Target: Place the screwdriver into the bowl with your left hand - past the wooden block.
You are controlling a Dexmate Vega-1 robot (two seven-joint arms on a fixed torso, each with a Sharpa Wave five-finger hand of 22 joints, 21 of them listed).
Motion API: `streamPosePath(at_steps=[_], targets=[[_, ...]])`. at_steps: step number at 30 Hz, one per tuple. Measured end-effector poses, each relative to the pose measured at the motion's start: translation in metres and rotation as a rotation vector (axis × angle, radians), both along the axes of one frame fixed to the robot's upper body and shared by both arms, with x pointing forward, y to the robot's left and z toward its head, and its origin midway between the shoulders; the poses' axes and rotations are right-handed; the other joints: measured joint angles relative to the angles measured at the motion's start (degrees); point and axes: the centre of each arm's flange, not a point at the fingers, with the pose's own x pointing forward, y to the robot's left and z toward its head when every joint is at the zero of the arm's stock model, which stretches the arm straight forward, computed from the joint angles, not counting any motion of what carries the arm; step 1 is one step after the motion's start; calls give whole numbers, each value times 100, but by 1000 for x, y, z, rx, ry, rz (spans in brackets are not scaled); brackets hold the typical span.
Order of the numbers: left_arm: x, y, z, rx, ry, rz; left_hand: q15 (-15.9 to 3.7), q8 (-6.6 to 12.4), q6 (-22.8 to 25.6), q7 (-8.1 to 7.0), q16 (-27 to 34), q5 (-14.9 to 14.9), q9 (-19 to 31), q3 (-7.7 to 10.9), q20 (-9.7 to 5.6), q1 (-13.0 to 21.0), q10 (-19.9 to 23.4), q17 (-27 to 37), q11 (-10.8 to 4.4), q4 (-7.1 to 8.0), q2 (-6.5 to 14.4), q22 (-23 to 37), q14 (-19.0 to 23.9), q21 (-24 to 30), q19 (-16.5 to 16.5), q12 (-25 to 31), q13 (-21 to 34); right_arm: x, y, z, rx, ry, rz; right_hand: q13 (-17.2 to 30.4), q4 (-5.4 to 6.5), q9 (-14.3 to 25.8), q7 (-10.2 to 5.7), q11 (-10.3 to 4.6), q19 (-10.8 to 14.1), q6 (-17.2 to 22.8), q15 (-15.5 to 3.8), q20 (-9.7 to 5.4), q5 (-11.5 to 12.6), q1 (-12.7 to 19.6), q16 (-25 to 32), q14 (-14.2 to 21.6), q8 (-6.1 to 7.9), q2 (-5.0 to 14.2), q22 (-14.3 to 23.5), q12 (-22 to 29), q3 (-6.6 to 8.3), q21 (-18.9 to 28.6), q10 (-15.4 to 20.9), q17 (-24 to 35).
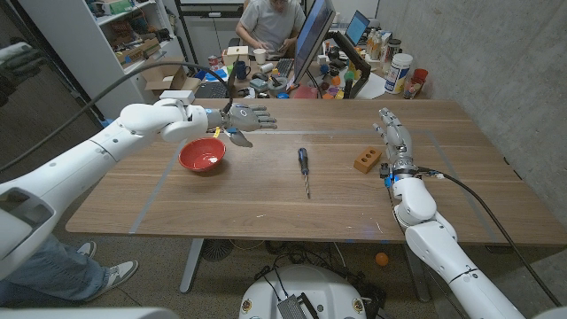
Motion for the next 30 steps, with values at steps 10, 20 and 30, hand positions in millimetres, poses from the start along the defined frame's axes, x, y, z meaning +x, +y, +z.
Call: streamPosePath(at_steps=[10, 20, 30], targets=[[4, -18, -7, 18, 11, -58, -90, 0, -143, -24, 54, 0, 0, -24, -55, 23, 57, -16, 57, 24, -23, 0, 193, 0, 144, 29, -17, -1, 1, -2, 9, -1, -6, -1, 16, 0, 0, 0, 0, 0, 0, 0, 0, 0, 0, 0, 0, 0, 0, 0, -16, 0, 0, 0], [6, -33, -13, 0, 77, -106, 0, -23, -190, -30, 100, 0, -1, -46, -23, 53, 322, -43, 196, 46, -53, -1, 391, 0, 237, 134, -30, -2, 0, -5, 14, 3, -12, -1, 16, 0, 0, 0, -22, 0, 0, 22, 0, 0, 0, 0, 0, 0, 0, 0, -16, 0, 0, 0], [9, -45, -16, -36, 185, -123, 147, 25, -123, 30, 100, 0, -1, -94, 47, 53, 477, -42, 289, 94, -53, -1, 471, 0, 262, 179, -44, -1, -1, -5, 16, 6, -16, -1, -8, 0, 0, -1, -22, -1, 2, 22, 0, 0, 0, 2, 0, 0, 0, 0, -40, 0, -1, 0]])
